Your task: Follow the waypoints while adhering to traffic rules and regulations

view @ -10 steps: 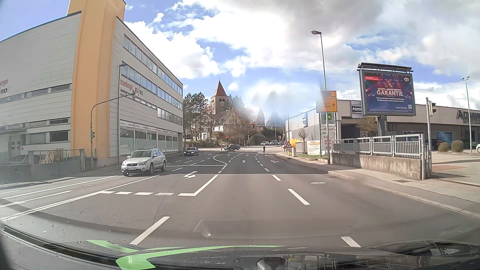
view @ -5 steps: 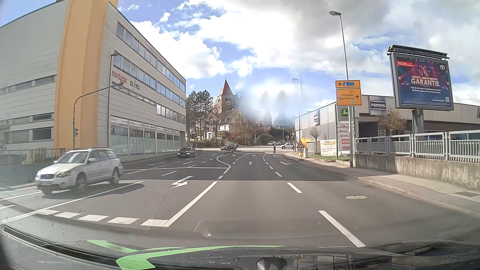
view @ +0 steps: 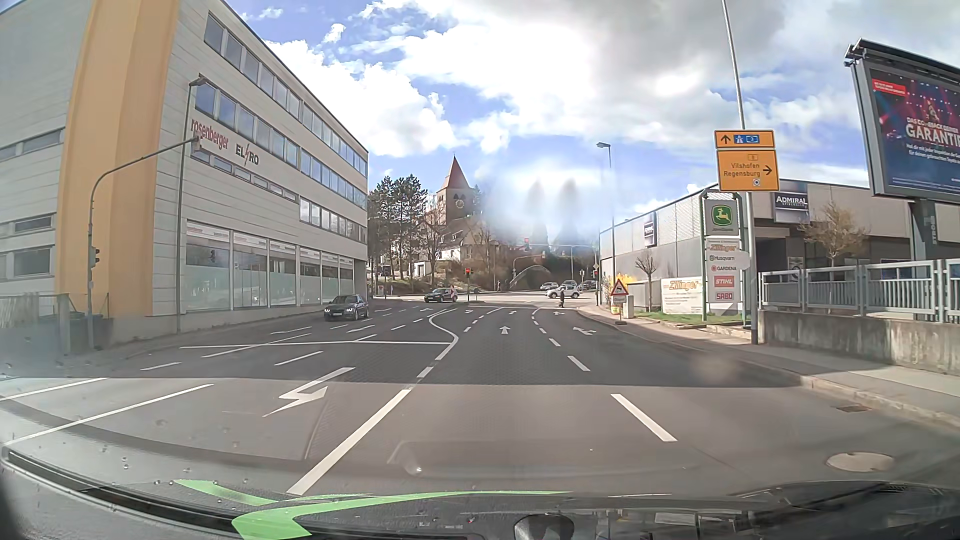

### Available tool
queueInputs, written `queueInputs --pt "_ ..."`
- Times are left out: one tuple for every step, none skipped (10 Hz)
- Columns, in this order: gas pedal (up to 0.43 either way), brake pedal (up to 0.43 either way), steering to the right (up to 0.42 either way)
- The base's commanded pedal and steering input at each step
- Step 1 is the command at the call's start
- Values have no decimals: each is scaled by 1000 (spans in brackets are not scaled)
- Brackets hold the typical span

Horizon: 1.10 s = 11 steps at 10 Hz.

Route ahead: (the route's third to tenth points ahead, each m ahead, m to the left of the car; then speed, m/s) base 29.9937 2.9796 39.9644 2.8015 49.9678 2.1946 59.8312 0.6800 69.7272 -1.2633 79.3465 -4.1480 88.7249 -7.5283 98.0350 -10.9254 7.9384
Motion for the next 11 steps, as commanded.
queueInputs --pt "0 0 -6" --pt "0 0 -4" --pt "0 0 -4" --pt "0 0 -5" --pt "0 0 -5" --pt "0 0 -5" --pt "0 0 -5" --pt "0 0 -5" --pt "0 0 -5" --pt "0 0 -5" --pt "0 0 -5"
